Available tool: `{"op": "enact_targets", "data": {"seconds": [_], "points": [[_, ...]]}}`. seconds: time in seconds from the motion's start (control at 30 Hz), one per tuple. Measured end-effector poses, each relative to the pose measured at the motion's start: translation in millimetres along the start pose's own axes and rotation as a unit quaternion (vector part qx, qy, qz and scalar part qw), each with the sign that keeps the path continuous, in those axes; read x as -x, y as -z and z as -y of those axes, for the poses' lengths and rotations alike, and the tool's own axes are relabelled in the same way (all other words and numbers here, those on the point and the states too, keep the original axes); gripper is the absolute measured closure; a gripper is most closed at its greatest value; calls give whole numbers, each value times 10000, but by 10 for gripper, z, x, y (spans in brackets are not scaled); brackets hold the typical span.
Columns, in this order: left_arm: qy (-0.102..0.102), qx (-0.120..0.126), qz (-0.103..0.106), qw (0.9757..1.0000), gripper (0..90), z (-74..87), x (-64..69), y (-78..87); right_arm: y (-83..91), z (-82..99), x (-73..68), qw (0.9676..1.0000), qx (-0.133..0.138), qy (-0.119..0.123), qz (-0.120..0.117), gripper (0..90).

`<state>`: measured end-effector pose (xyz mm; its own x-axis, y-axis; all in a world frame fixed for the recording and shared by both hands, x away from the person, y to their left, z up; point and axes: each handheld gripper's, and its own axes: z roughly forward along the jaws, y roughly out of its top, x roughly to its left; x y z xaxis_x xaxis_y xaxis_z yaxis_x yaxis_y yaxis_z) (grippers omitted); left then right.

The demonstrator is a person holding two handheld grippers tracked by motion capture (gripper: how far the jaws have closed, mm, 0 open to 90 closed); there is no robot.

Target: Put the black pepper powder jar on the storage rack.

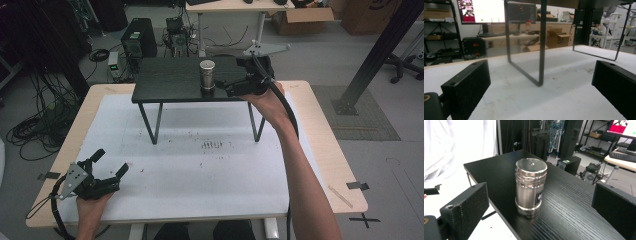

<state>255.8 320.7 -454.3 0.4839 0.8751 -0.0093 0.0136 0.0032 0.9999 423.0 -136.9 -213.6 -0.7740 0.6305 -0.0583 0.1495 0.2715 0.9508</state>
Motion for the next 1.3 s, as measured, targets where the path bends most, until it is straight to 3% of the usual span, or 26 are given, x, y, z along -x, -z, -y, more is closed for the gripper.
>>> {"op": "enact_targets", "data": {"seconds": [0.67,1.07,1.3], "points": [[3,-5,-1,10000,24,-1,1,-2,559,375,-32,9986,224,-158,446,10],[3,-6,-3,10000,24,-1,1,-2,783,710,-98,9968,334,-238,686,9],[7,-13,0,10000,24,-1,1,-3,872,1024,-146,9948,410,-389,850,9]]}}
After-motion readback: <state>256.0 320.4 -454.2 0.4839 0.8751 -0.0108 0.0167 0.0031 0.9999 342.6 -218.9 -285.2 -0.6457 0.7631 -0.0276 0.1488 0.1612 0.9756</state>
